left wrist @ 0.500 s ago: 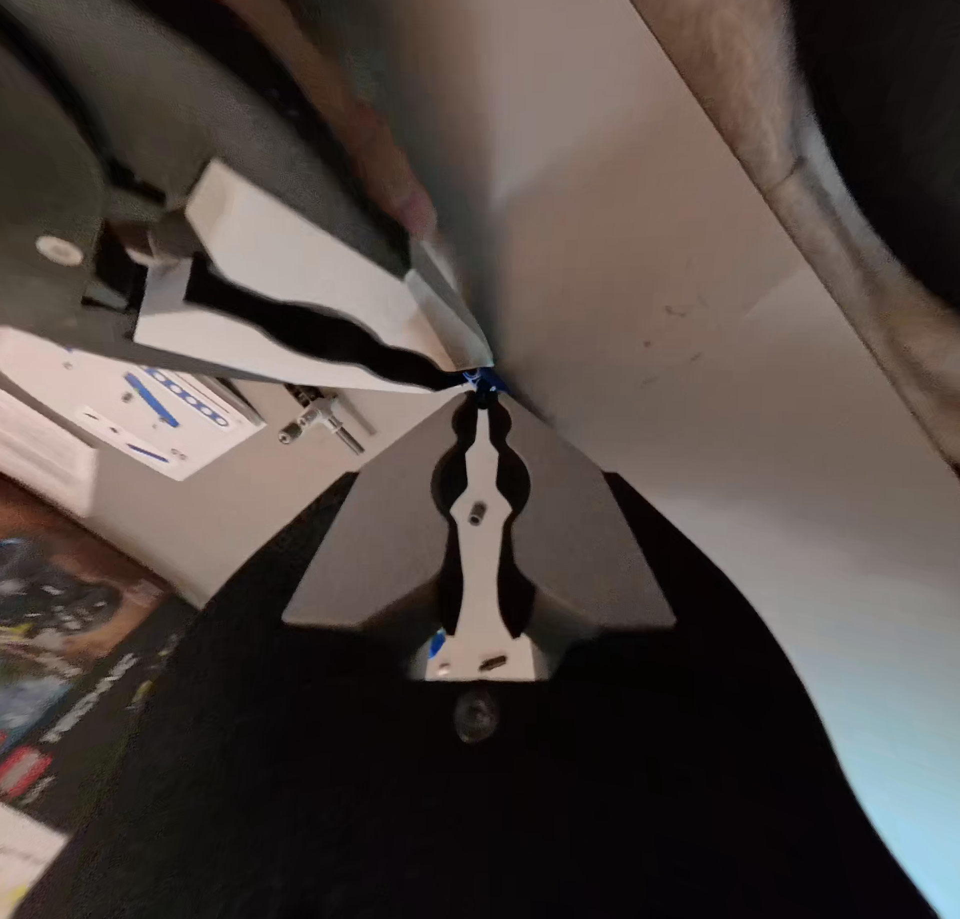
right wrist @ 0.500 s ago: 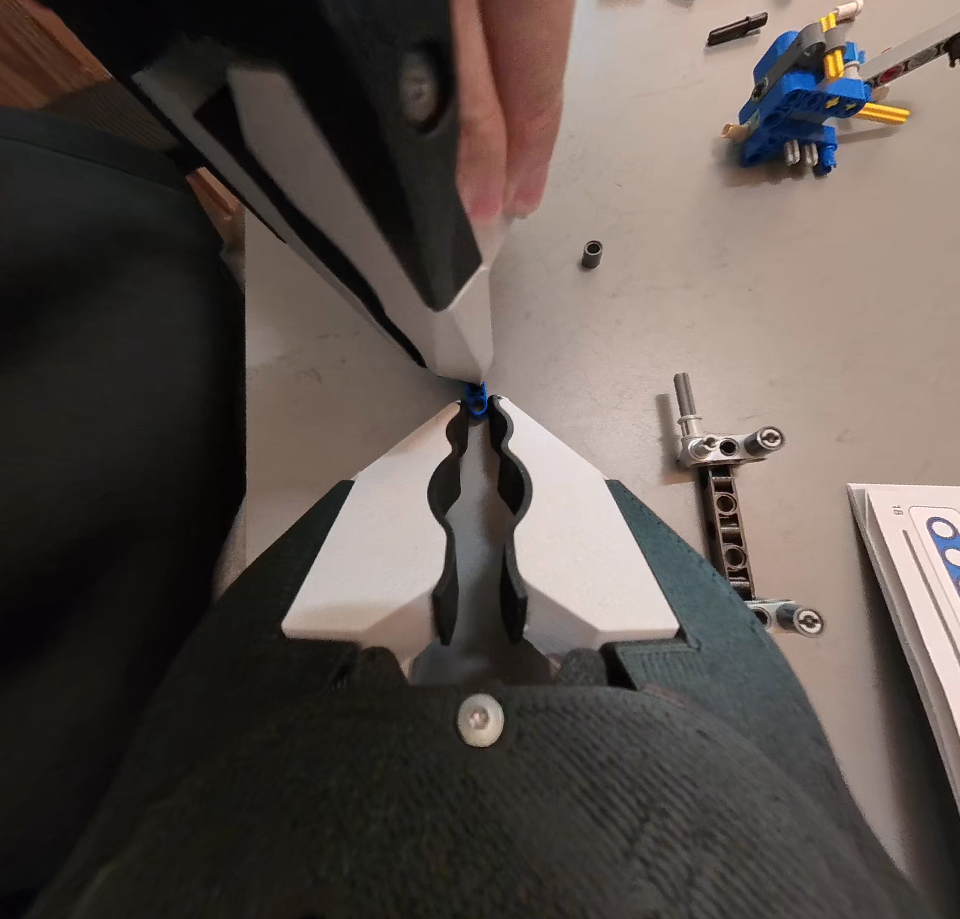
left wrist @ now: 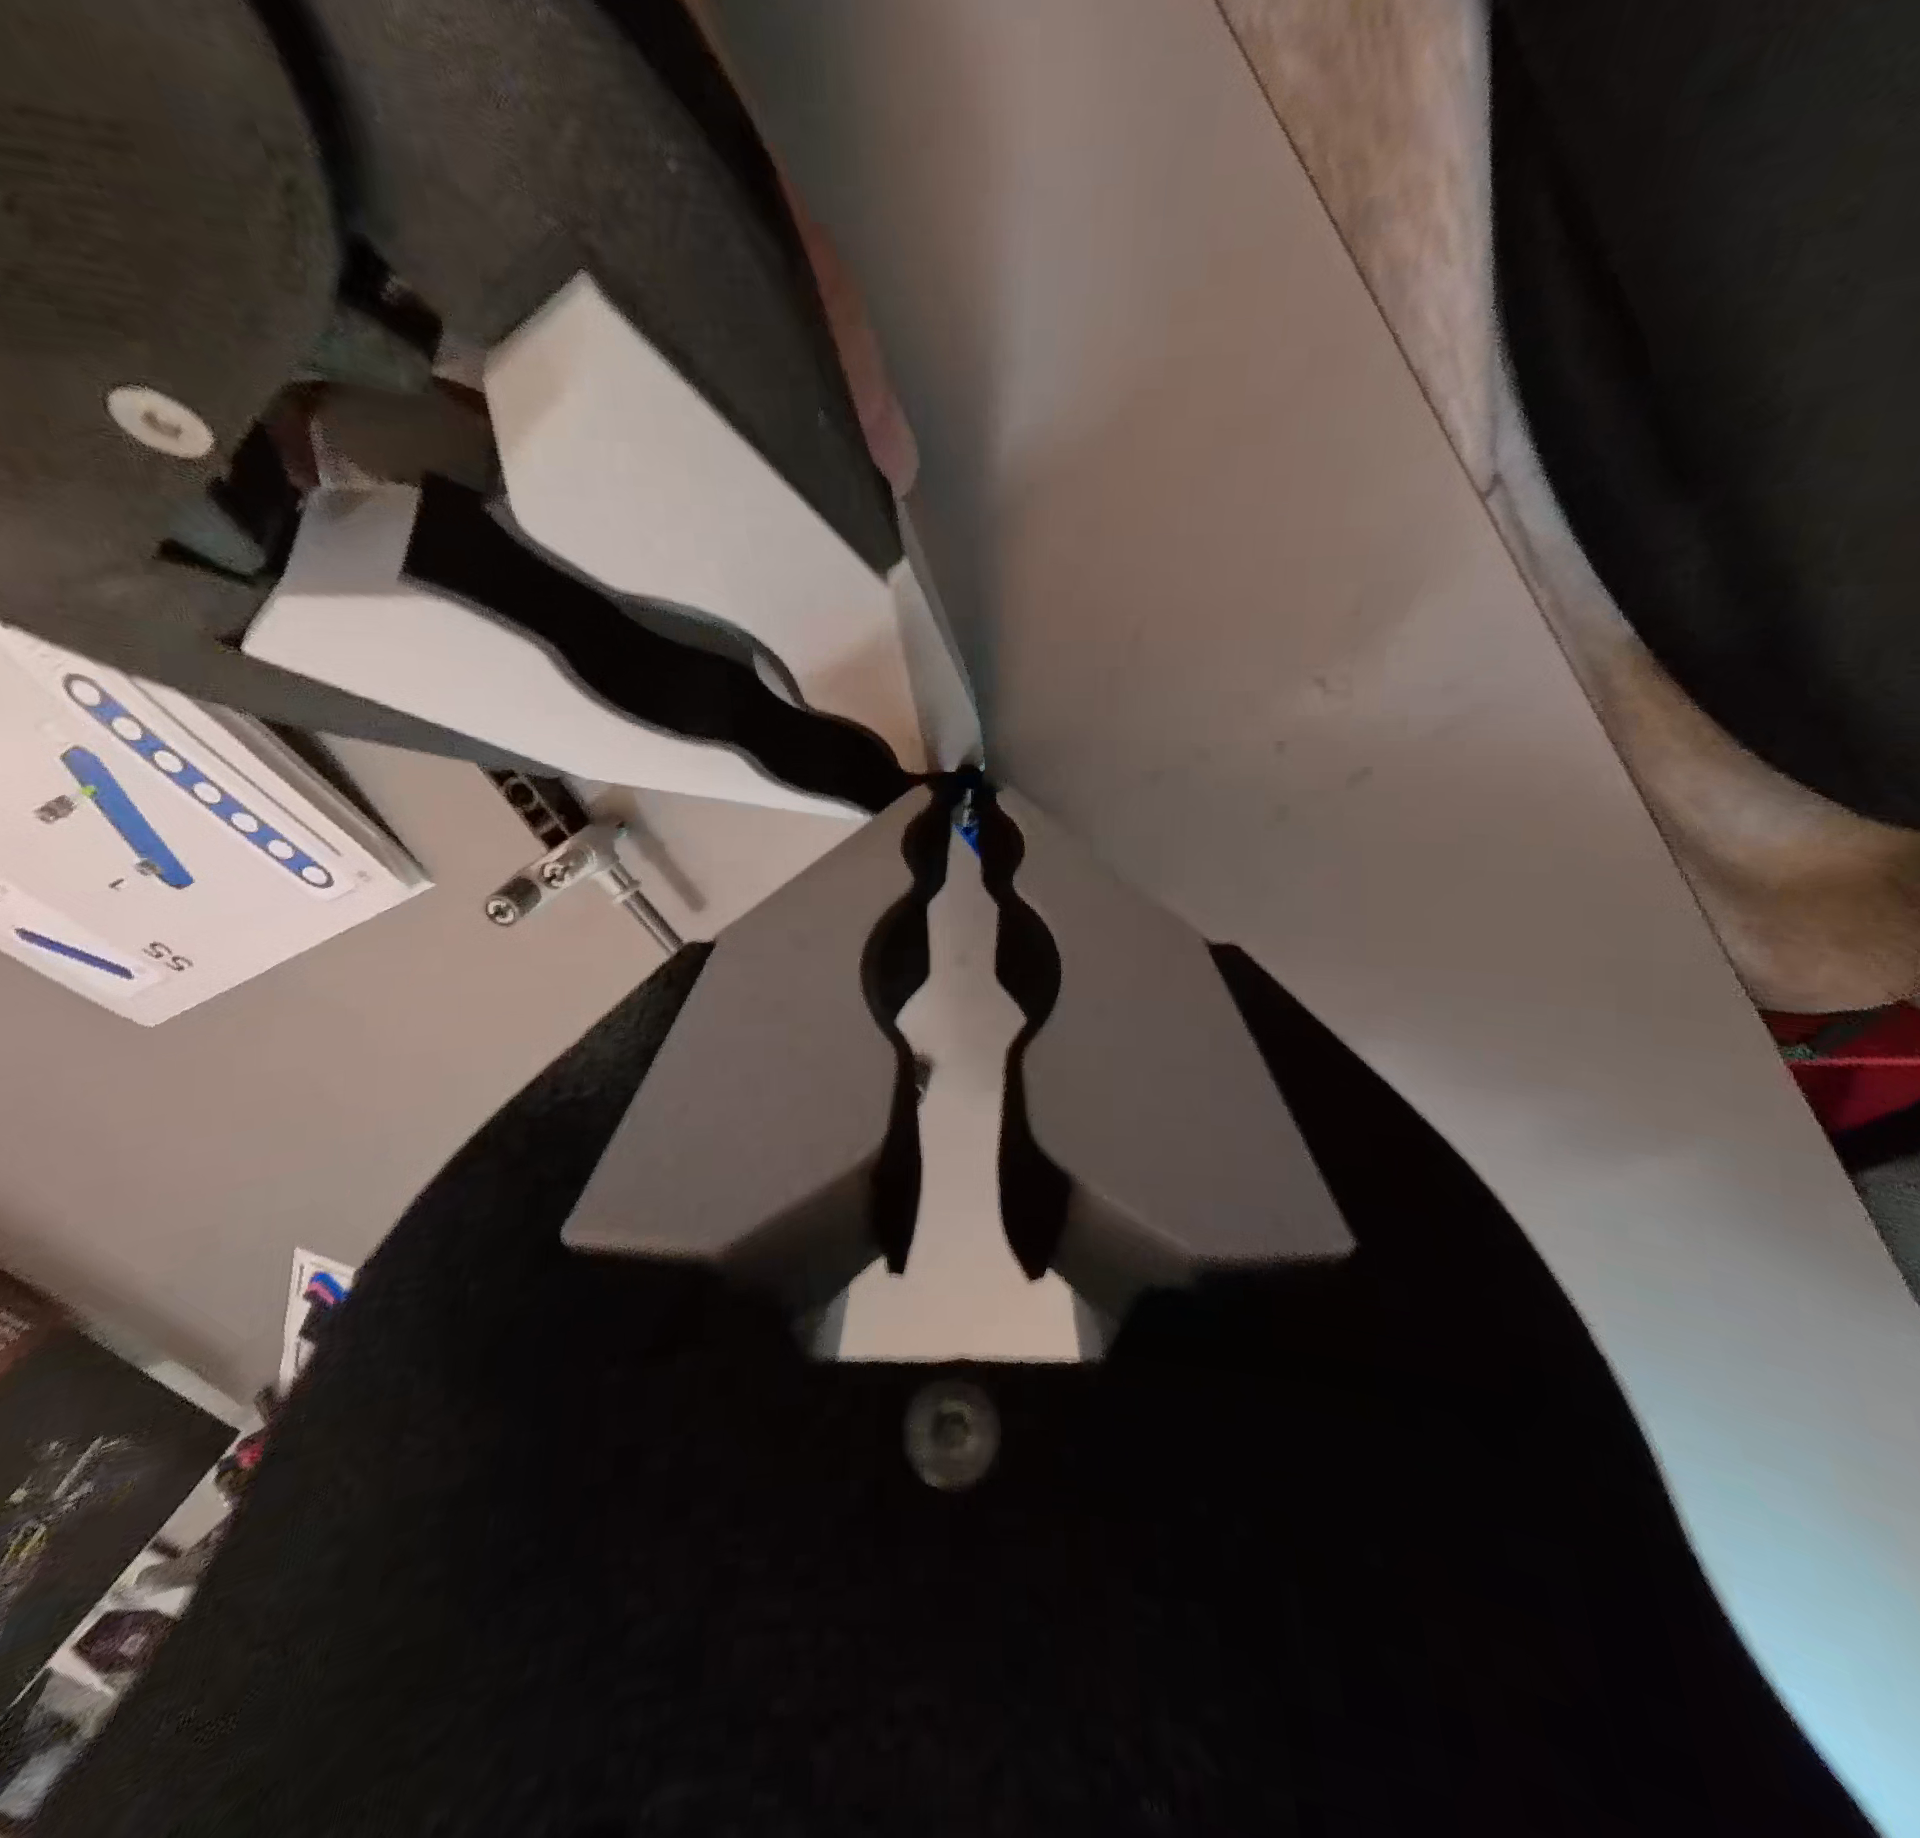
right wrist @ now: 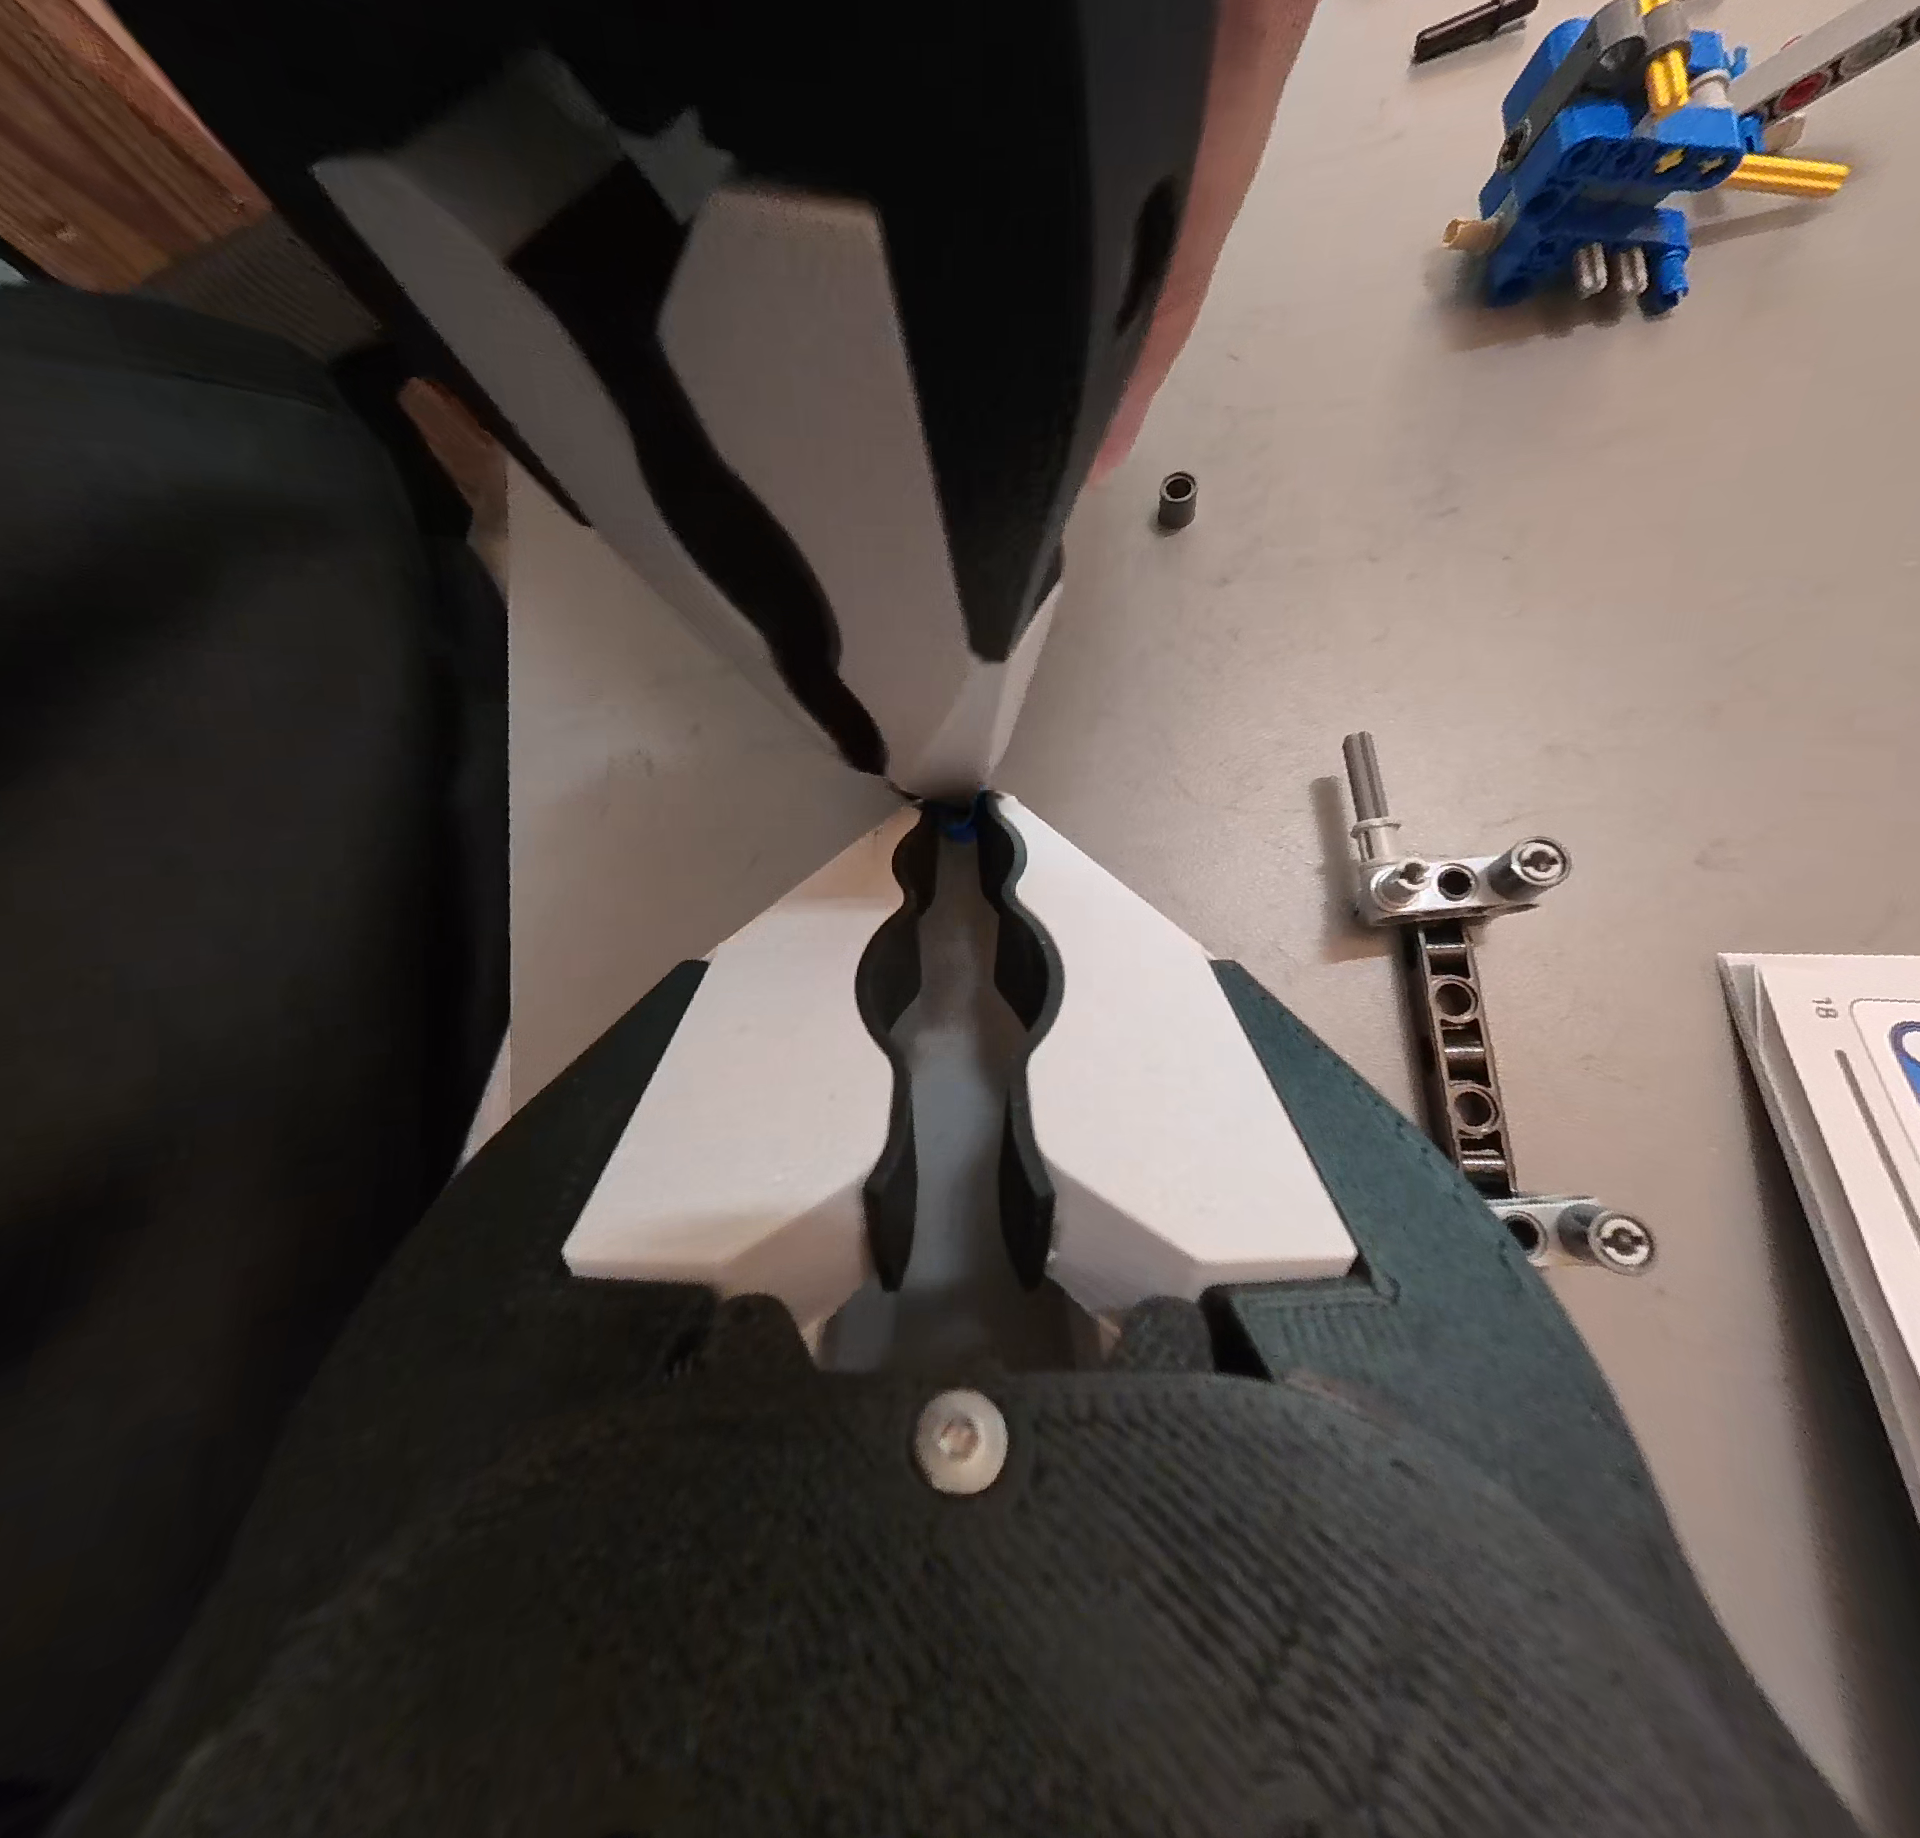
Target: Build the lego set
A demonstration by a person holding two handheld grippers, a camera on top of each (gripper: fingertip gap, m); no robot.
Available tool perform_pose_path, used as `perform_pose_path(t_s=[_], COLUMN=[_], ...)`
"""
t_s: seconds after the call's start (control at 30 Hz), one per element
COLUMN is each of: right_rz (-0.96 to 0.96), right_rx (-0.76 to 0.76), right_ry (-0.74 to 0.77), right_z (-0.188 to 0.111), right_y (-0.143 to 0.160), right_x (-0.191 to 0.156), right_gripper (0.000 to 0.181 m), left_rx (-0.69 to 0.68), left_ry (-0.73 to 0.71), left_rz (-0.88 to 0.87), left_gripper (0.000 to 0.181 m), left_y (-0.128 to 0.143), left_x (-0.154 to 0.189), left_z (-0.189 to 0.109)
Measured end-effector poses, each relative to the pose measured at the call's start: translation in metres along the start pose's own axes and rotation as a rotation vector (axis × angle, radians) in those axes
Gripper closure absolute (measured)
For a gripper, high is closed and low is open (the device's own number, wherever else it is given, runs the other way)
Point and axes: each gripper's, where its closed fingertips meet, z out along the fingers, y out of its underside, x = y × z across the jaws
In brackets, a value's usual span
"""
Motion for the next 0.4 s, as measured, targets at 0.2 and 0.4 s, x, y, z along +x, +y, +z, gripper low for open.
perform_pose_path(t_s=[0.2,0.4], right_rz=[0.006,0.012], right_rx=[0.002,0.003], right_ry=[-0.002,-0.006], right_z=[0.0,0.0], right_y=[0.0,0.0], right_x=[0.0,0.0], right_gripper=[0.175,0.175], left_rx=[0.157,0.244], left_ry=[-0.109,-0.275], left_rz=[-0.157,-0.275], left_gripper=[0.172,0.167], left_y=[0.003,-0.003], left_x=[-0.003,-0.002], left_z=[-0.008,-0.018])
